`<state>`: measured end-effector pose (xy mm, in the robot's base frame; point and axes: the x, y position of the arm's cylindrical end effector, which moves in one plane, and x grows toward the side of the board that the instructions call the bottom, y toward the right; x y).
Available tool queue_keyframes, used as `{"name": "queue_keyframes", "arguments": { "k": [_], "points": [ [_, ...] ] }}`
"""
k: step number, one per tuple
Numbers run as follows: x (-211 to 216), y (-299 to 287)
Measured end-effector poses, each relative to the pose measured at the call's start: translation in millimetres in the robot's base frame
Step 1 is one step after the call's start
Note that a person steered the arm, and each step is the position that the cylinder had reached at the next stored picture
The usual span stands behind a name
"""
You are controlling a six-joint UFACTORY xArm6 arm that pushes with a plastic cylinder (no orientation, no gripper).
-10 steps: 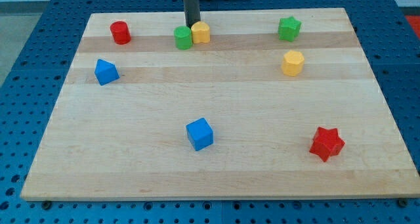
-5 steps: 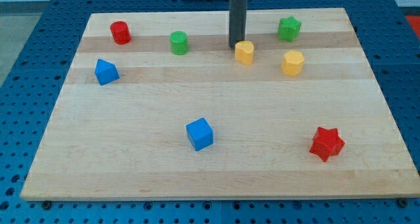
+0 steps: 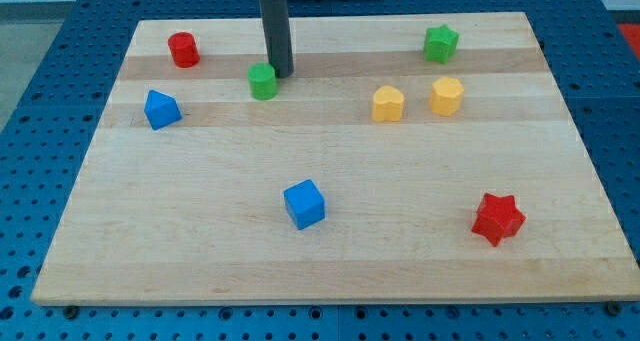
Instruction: Push the yellow heart diagonally above the blue cube
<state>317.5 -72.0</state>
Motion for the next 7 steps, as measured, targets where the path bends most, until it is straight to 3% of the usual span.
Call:
{"name": "queue_keyframes", "arguments": {
  "k": [1,2,3,4,5,7],
  "points": [
    [-24,1],
    [-18,-36],
    [50,-1],
    [56,93],
    [14,170],
    [-13,283]
  ]
}}
